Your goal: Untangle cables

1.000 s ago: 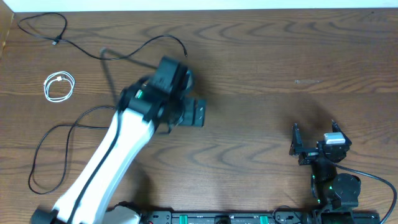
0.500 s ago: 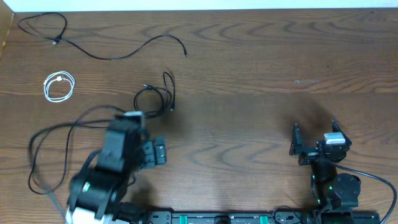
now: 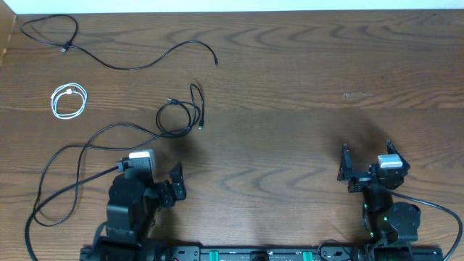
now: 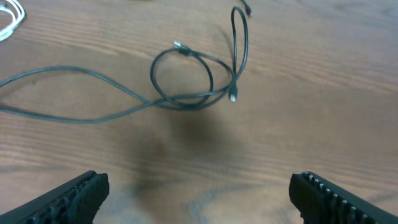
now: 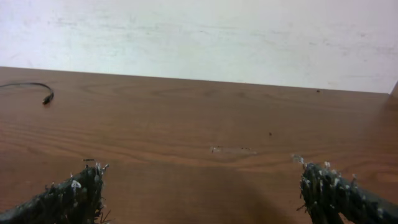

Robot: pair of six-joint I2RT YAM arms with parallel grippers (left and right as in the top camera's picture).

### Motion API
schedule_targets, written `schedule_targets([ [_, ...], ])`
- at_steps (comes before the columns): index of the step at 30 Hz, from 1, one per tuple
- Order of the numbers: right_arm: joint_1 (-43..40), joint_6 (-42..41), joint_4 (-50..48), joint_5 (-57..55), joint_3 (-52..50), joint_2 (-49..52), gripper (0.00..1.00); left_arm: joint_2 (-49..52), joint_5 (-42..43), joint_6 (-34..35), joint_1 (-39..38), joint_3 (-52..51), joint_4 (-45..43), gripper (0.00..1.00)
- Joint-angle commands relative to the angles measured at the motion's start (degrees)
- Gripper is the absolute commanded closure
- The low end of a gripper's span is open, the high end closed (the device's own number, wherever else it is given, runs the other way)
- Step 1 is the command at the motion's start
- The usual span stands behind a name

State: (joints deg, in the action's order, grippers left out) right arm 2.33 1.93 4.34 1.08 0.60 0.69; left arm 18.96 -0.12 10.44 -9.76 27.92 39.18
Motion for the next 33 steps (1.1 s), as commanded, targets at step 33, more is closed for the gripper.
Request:
schedule_targets([
  [33,0.0,0.3,0.0,-0.1,-0.3,-0.4,0.01,-18.9,4.0,-1.9,9.1,-27.7,-42.2,0.02],
])
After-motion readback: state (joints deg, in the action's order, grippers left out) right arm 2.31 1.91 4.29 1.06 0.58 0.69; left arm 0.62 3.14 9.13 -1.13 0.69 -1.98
